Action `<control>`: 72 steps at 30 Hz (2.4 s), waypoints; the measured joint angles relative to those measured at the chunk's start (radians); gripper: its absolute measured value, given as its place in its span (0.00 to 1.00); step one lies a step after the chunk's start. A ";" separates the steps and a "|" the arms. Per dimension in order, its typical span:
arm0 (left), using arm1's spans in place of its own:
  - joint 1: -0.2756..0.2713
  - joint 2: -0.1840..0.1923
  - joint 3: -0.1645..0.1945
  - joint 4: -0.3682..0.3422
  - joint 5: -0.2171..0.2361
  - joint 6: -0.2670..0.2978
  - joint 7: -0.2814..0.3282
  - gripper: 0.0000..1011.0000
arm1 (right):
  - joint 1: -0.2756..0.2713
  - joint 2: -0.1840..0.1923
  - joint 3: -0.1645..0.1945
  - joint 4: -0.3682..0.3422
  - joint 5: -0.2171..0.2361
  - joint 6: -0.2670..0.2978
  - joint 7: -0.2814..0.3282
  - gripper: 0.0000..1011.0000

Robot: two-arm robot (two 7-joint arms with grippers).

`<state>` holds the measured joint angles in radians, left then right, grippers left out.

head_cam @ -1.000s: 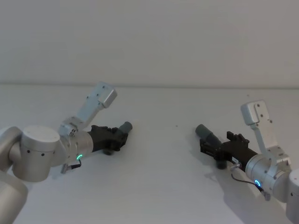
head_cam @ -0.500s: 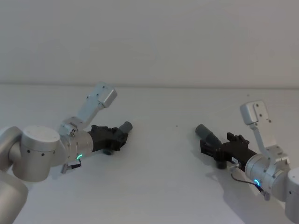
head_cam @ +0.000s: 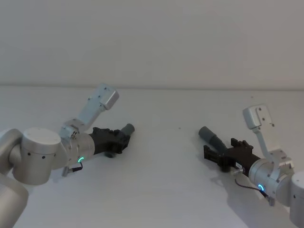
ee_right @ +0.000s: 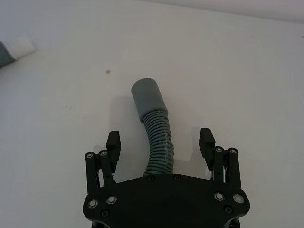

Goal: Use both hands to pick up one end of the pipe from the table, align the ends, and insert them.

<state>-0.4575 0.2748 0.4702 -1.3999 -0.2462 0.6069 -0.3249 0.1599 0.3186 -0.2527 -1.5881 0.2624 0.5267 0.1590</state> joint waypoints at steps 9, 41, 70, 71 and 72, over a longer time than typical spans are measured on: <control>0.000 0.000 0.000 0.000 0.000 0.000 0.000 0.34 | -0.003 0.003 -0.001 -0.005 -0.008 0.007 0.012 0.99; 0.000 0.000 0.000 0.000 0.000 0.000 0.000 0.34 | -0.009 0.011 -0.007 -0.013 -0.022 0.011 0.033 0.26; -0.002 0.002 -0.006 -0.011 0.003 -0.028 -0.016 0.34 | -0.019 0.023 0.019 -0.030 0.010 -0.044 0.093 0.14; -0.003 0.004 -0.006 -0.013 0.004 -0.034 -0.019 0.34 | -0.020 0.025 0.021 -0.032 0.015 -0.049 0.099 0.14; -0.004 0.005 -0.006 -0.015 0.005 -0.039 -0.022 0.34 | -0.020 0.027 0.023 -0.035 0.019 -0.054 0.105 0.14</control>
<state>-0.4612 0.2800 0.4642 -1.4153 -0.2416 0.5683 -0.3473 0.1396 0.3457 -0.2298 -1.6228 0.2812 0.4726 0.2641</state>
